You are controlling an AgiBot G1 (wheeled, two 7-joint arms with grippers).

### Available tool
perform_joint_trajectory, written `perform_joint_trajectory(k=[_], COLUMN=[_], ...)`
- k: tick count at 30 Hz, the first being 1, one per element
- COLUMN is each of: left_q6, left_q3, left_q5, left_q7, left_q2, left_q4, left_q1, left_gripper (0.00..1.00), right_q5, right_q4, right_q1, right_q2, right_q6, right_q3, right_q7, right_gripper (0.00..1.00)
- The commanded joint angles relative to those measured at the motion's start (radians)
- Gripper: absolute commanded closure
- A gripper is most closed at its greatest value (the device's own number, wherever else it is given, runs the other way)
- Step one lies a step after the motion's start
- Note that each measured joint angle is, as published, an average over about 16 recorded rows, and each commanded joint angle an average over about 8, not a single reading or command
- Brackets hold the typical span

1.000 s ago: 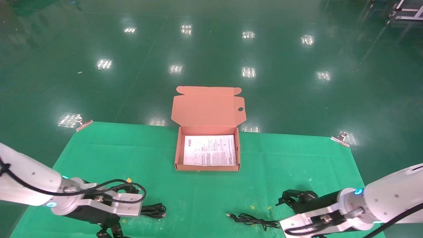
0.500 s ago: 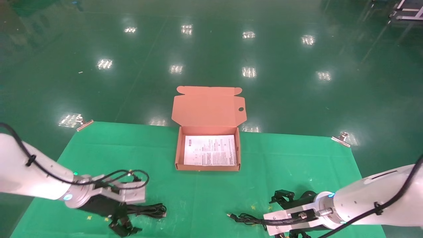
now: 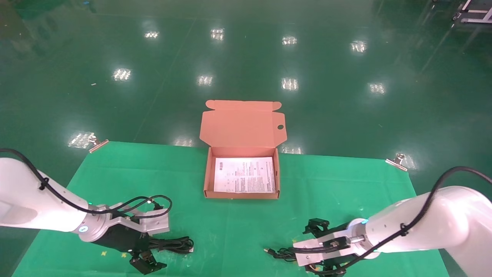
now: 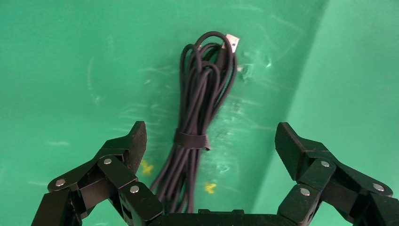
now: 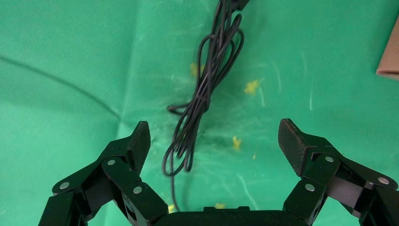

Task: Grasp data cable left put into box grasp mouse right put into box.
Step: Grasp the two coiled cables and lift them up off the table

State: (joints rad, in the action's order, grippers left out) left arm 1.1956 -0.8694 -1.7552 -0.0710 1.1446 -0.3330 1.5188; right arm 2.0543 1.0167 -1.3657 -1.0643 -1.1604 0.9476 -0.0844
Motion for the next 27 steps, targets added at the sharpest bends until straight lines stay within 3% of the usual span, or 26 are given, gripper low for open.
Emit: perform_joint_trajectory(k=[1,4,5,8,10,12,13,16,17,18,27], left_q6=[-0.01,-0.023,-0.026,-0.032,-0.036,-0.039,-0.04,-0.043,-0.043,-0.042,-0.04], left_q3=[0.001,0.005,0.006,0.008,0.008,0.008,0.008,0.009,0.009,0.009,0.009], left_q5=[0.001,0.006,0.007,0.009,0.01,0.01,0.01,0.011,0.011,0.011,0.011], left_q7=[-0.021,-0.049,-0.056,-0.073,-0.082,-0.088,-0.089,-0.092,-0.092,-0.091,-0.087], left_q2=[0.007,0.013,0.015,0.021,0.025,0.029,0.03,0.032,0.032,0.032,0.029], left_q4=[0.028,0.06,0.07,0.093,0.108,0.12,0.124,0.132,0.131,0.13,0.119], left_q1=[0.003,0.003,0.004,0.008,0.011,0.013,0.014,0.016,0.016,0.016,0.014], left_gripper=[0.0,0.01,0.06,0.4,0.65,0.9,0.97,1.0,1.0,1.0,1.0], right_q5=[0.003,0.01,0.012,0.022,0.031,0.04,0.044,0.051,0.051,0.05,0.042], right_q4=[-0.019,-0.04,-0.048,-0.068,-0.083,-0.095,-0.099,-0.106,-0.106,-0.105,-0.096], right_q1=[-0.002,-0.004,-0.004,-0.006,-0.006,-0.007,-0.007,-0.008,-0.008,-0.008,-0.008], right_q2=[-0.013,-0.026,-0.03,-0.04,-0.048,-0.055,-0.058,-0.063,-0.063,-0.062,-0.056], right_q6=[0.009,0.014,0.015,0.018,0.021,0.023,0.025,0.028,0.028,0.028,0.025], right_q3=[0.002,0.005,0.007,0.011,0.016,0.019,0.021,0.025,0.025,0.025,0.021], right_q7=[0.008,0.01,0.009,0.006,0.004,0.002,0.002,0.001,0.001,0.001,0.001], right_gripper=[0.0,0.0,0.0,0.0,0.14,0.39,0.51,0.89,0.97,1.0,1.0])
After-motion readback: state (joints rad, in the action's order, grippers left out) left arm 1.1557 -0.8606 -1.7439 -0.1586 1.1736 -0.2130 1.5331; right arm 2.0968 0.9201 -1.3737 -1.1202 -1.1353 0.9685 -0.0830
